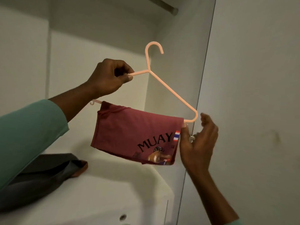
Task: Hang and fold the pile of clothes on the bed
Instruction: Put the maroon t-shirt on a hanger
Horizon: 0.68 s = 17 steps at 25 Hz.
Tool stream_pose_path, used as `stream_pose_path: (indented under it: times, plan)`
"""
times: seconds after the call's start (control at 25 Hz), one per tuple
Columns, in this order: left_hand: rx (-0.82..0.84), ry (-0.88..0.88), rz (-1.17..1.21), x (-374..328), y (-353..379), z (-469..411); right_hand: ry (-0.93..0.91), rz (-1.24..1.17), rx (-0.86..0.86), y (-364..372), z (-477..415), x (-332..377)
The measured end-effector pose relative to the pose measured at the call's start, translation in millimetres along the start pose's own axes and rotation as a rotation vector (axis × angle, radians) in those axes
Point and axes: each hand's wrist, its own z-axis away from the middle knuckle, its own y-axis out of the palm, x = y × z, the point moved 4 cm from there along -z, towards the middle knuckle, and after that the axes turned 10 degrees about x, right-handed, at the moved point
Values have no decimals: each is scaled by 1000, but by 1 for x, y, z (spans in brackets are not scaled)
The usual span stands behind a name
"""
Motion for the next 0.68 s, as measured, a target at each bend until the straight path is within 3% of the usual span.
stream_pose_path:
  times: [0.12,0.24,0.4,0.56,0.68]
  plan:
    - [-6,20,-41,22,6,-31,-87,284,146,25,-88,2]
    - [-87,48,-18,40,8,-66,-159,388,338,48,-156,-4]
    - [-191,80,8,61,14,-133,-269,454,172,58,-222,8]
    - [-442,114,-72,69,44,-188,-257,607,113,71,-294,47]
    - [-432,263,-43,56,80,-216,-266,737,117,96,-356,72]
